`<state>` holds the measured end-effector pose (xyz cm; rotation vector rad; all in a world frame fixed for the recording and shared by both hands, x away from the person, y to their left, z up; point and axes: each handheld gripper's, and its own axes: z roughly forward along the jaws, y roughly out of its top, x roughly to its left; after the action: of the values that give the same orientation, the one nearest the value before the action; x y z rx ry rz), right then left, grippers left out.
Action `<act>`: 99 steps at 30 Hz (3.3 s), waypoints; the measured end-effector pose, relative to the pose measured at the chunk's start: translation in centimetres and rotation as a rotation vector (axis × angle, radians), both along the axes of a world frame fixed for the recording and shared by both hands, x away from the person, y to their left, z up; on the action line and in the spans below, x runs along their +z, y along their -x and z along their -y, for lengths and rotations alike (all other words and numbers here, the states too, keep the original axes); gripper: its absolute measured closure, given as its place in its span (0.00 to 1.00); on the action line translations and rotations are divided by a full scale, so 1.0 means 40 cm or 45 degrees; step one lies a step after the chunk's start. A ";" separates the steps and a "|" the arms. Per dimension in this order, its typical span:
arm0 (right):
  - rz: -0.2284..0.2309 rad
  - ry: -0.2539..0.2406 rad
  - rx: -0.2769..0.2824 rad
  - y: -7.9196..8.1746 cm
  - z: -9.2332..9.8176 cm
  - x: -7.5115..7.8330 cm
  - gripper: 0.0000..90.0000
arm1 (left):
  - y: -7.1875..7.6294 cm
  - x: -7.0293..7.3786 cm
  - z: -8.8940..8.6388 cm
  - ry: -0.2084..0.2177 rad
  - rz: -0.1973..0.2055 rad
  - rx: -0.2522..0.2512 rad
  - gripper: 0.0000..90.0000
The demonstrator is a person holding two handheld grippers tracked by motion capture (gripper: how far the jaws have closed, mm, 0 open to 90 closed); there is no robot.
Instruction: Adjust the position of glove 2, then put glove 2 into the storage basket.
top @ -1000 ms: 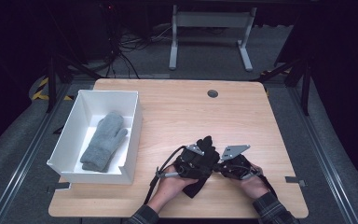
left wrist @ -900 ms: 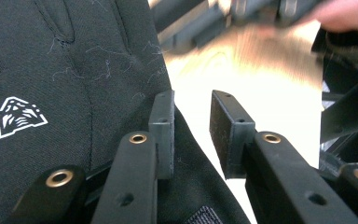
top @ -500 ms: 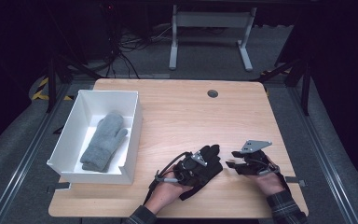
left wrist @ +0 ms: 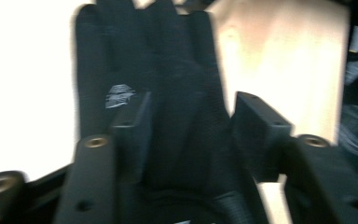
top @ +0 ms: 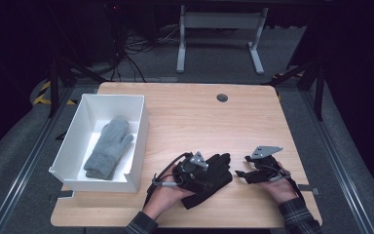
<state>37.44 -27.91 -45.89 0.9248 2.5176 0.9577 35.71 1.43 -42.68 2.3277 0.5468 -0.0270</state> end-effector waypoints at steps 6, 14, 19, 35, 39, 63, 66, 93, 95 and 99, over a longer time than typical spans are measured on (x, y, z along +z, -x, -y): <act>-0.010 -0.007 -0.004 -0.003 0.000 -0.004 0.30 | -0.017 -0.024 0.002 -0.050 0.031 0.074 0.27; -0.010 -0.011 -0.002 -0.003 0.000 -0.005 0.30 | -0.016 -0.058 0.027 -0.152 0.057 0.074 0.27; -0.009 -0.012 0.000 -0.003 0.000 -0.005 0.30 | -0.016 -0.060 0.027 -0.163 0.071 0.055 0.30; -0.006 -0.017 -0.001 -0.003 -0.001 -0.006 0.29 | -0.003 -0.048 0.040 -0.147 -0.021 -0.004 0.76; -0.004 -0.023 0.001 -0.001 -0.003 -0.009 0.24 | -0.014 -0.042 0.031 -0.099 -0.099 0.002 0.77; 0.053 -0.079 -0.015 0.008 0.002 -0.028 0.16 | -0.024 0.112 -0.051 -0.026 -0.086 0.084 0.76; 0.054 -0.079 -0.016 0.008 0.002 -0.028 0.16 | -0.027 0.127 -0.059 -0.029 -0.079 0.093 0.76; 0.054 -0.079 -0.022 0.008 0.000 -0.028 0.16 | -0.087 0.338 -0.341 0.108 0.031 0.444 0.76; 0.055 -0.079 -0.023 0.008 0.000 -0.028 0.16 | -0.086 0.341 -0.364 0.114 0.028 0.477 0.76; 0.055 -0.079 -0.023 0.008 0.000 -0.028 0.16 | -0.084 0.344 -0.411 0.124 0.039 0.540 0.76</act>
<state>37.11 -27.91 -47.01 0.9331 2.4525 1.0446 39.06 17.89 -28.92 2.0727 0.9894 0.1775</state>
